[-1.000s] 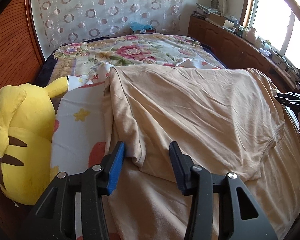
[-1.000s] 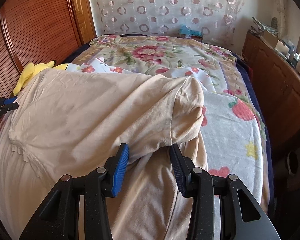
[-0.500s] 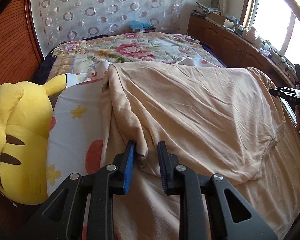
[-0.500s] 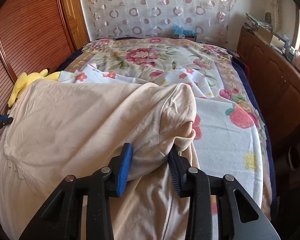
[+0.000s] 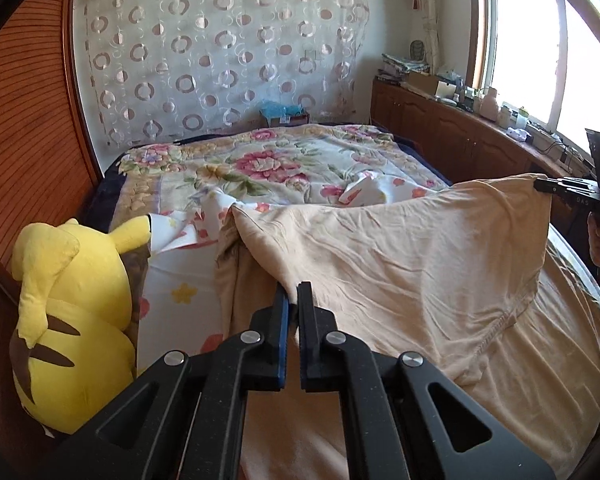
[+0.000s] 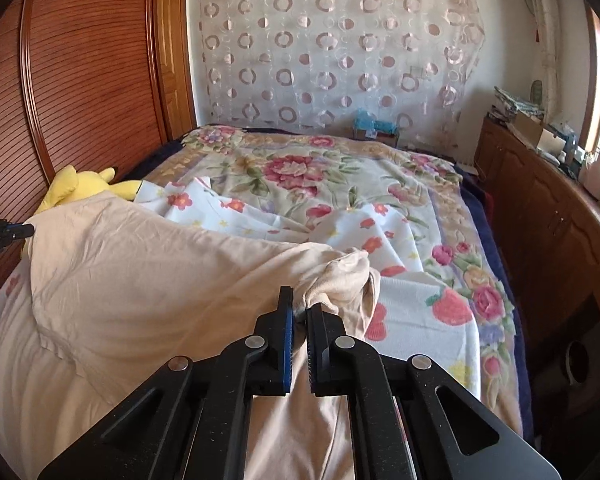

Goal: Fold small clothes
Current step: 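Grasp the shirt edge again with both tools, then lift and fold the grasped edge over the shirt, open both tools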

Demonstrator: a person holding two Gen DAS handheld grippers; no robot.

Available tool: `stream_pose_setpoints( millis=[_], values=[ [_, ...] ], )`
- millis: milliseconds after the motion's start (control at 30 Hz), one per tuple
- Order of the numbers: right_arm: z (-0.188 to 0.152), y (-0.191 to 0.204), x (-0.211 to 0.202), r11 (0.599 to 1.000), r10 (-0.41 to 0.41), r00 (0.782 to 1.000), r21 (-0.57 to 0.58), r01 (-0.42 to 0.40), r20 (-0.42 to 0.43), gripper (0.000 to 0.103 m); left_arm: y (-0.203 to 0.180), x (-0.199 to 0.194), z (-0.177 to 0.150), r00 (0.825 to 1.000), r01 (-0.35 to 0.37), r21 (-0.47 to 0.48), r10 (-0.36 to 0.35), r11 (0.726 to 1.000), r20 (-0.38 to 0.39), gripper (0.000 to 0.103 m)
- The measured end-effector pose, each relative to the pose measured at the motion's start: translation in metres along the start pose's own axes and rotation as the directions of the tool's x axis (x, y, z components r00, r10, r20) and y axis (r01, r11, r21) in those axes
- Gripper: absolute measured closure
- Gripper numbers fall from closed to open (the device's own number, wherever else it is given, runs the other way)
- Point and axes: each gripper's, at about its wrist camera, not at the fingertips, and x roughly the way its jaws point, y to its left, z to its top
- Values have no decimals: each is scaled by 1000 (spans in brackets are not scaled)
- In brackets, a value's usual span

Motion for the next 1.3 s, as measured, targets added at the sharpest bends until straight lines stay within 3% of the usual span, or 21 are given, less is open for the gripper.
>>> stream_pose_setpoints(
  millis=[467,933,1100,1300],
  values=[
    [-35,16,-72,1000,-9,995,-25,12,102,98,-9,-76,-2,993,-3,4,3,1000,114,99],
    [-88,38,-166,999,-20,989,-29,24,144,98,-11,-171,-43,983,-11,-11,13,1000,183,99],
    [-101,37,-183,999,-17,992,-34,22,126,98,-11,-175,-83,991,-5,-35,10,999,131,99],
    [-157,34,-153,999,10,999,31,-9,-33,98,-17,-146,-141,1000,-1,-76,1,997,0,99]
  ],
)
